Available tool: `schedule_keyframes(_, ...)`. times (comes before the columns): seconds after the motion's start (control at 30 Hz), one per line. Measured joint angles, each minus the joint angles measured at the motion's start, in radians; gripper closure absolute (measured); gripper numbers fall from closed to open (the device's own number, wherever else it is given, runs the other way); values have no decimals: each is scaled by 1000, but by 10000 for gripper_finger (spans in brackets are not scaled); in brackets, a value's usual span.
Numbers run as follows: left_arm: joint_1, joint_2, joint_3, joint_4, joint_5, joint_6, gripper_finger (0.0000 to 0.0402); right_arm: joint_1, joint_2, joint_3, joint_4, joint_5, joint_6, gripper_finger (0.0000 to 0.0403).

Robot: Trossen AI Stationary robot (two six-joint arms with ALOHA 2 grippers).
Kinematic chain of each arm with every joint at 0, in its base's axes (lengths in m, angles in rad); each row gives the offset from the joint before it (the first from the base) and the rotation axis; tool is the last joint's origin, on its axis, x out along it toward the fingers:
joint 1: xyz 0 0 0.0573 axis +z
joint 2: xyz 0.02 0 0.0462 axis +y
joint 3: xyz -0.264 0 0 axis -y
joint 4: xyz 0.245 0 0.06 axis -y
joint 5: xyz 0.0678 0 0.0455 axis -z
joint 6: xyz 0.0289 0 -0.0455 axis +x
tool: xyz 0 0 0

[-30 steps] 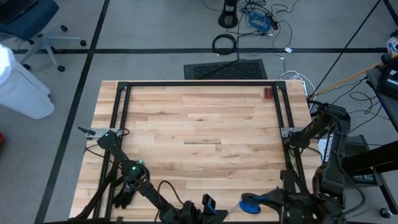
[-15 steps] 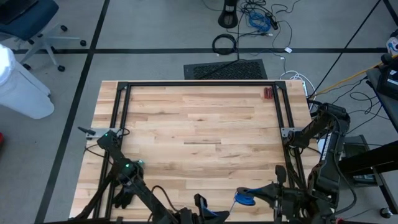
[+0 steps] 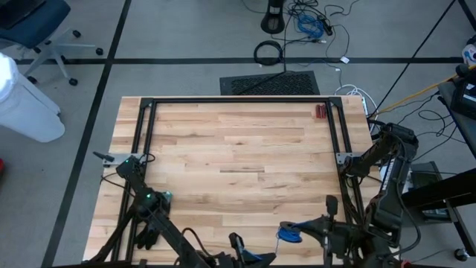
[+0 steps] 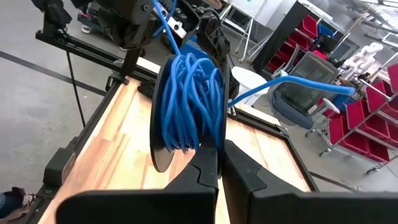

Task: Coil cords
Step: Coil the blue wire onto the spool

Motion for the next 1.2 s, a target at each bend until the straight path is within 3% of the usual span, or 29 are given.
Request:
schedule_keyframes(0.2, 30, -1, 0, -39, -24, 0, 400, -49, 19, 0, 2, -25, 1, 403)
schedule_keyframes(0.47, 62, -2, 0, -153, -185, 0, 400, -129, 43, -1, 4, -26, 27, 403)
schedule_keyframes(0.73, 82, -2, 0, -156, -269, 56, 400, -191, 46, -1, -5, -33, 75, 403)
schedule_keyframes(0.87, 83, -3, 0, -139, -313, 121, 400, -210, 50, -1, -8, -94, 78, 403)
schedule_keyframes(1.2, 77, -20, 0, -142, -330, 165, 400, -224, 72, -1, -26, -126, 106, 403)
